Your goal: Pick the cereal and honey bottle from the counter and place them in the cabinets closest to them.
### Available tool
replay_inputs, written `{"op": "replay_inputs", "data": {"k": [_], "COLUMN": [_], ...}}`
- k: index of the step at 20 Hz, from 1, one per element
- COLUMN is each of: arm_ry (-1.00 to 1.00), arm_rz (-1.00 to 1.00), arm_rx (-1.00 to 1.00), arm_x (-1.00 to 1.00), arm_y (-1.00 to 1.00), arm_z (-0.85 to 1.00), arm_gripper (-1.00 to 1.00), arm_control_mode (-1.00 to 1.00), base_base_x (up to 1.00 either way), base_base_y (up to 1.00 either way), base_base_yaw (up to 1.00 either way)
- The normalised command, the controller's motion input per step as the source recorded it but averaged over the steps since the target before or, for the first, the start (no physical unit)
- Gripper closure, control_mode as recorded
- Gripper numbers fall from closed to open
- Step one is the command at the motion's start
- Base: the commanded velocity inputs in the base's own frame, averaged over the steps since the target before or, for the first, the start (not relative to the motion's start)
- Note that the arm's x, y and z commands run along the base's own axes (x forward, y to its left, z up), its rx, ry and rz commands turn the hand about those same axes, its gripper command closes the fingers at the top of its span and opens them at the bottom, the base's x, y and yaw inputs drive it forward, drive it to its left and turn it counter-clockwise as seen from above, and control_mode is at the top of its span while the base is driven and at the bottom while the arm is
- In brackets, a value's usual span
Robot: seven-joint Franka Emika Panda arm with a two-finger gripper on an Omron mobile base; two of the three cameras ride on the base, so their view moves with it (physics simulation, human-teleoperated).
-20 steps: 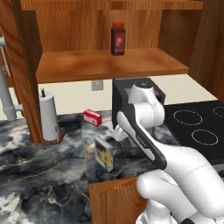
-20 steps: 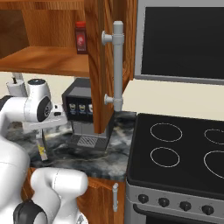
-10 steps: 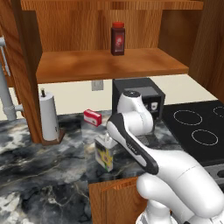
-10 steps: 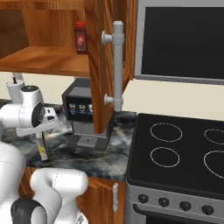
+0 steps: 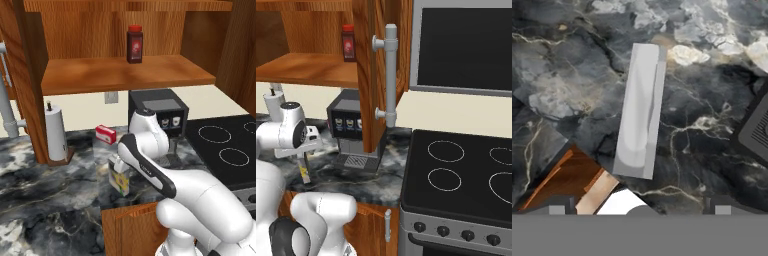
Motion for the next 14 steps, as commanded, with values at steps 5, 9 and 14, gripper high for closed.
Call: {"op": "replay_inputs", "data": {"k": [5, 9, 14], "arm_ry": [0.0, 0.0, -0.03], "arm_rz": [0.0, 0.0, 0.0], "arm_rx": [0.04, 0.04, 0.04], "arm_x": [0.0, 0.0, 0.0], "arm_y": [0.0, 0.0, 0.0], "arm_z": [-0.28, -0.26, -0.23], "arm_gripper": [-1.0, -1.0, -1.0], "arm_control_mode": [-1.0, -1.0, -1.0], "base_base_x": [0.0, 0.0, 0.0], "base_base_y": [0.0, 0.0, 0.0], "base_base_yaw": [0.0, 0.0, 0.0]}}
